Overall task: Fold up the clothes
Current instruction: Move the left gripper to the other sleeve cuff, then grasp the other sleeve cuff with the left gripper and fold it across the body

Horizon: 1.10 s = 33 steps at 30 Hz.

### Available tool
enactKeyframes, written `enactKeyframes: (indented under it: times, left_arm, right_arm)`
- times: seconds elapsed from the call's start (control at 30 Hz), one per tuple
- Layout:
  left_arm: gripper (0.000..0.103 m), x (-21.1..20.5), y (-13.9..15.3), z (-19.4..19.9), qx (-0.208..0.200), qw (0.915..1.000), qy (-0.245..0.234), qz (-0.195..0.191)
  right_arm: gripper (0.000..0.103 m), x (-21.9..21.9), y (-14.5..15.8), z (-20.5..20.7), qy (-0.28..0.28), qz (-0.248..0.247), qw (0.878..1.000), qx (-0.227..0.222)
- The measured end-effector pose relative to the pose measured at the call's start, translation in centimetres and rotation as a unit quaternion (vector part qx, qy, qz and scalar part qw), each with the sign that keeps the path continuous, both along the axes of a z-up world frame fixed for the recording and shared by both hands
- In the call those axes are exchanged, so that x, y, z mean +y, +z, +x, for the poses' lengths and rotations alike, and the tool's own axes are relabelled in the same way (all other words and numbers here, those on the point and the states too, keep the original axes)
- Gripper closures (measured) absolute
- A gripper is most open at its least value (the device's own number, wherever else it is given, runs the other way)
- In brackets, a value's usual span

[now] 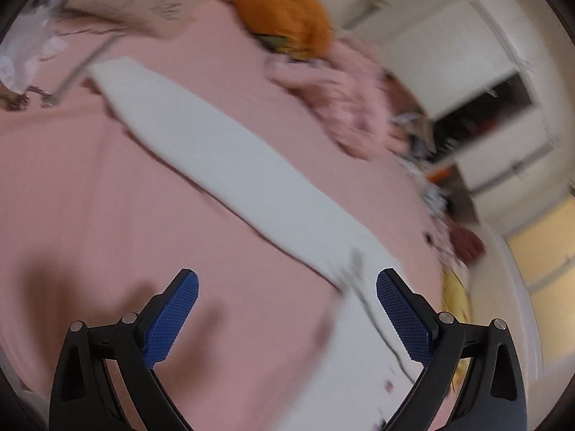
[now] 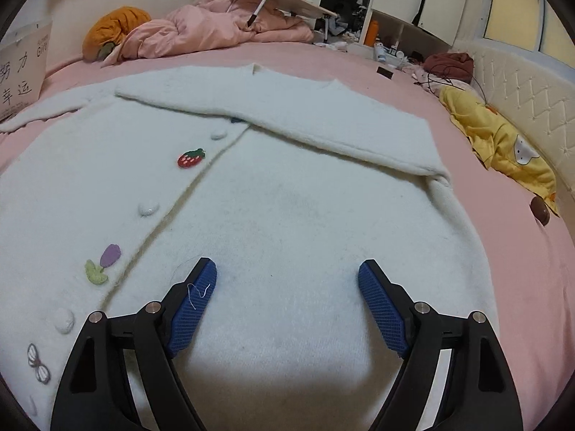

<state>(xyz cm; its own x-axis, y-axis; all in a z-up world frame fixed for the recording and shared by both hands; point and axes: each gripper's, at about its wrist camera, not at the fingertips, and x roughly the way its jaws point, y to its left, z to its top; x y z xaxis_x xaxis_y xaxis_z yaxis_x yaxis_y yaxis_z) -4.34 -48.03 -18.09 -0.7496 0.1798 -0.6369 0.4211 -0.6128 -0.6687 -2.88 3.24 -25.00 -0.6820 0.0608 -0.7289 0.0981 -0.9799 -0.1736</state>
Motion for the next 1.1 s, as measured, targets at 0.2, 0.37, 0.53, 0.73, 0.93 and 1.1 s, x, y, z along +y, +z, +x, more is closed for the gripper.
enactKeyframes:
  times: [0.2,0.37,0.53,0.73,0.93,1.1]
  left_arm:
    - [0.004,-6.5,-4.2,-3.8,-0.019,0.9974,0.042,0.056]
    - [0.003,-8.6,-7.2,-6.3,-0.003,0.9908,0.096,0.096]
    - [0.003,-10.5,-7.6,-8.5,0.015,0.9885,0.132,0.073]
    - [0.002,-13.4,-8.1,-10.5,0.017,0.9835,0.155,0.091]
    - [0.093,-14.8,-8.5,-11.4,-0.035,0.9877,0.129,0.081]
    - [0.095,-13.8,-7.3,-10.4,-0.011,0.9904,0.118,0.072]
  right_arm:
    - [0.018,0.3,-0.2,-0.1,0.0,-0.009,1.0,-0.001]
    - [0.018,0.5,-0.2,-0.3,0.002,-0.013,1.0,-0.005]
    - [0.018,0.5,-0.2,-0.4,0.002,-0.013,1.0,-0.005]
    - [0.018,0.5,-0.2,-0.4,0.002,-0.013,1.0,-0.005]
    - [0.018,0.5,-0.2,-0.5,0.002,-0.011,1.0,-0.005]
    - [0.018,0.5,-0.2,-0.5,0.003,-0.012,1.0,-0.005]
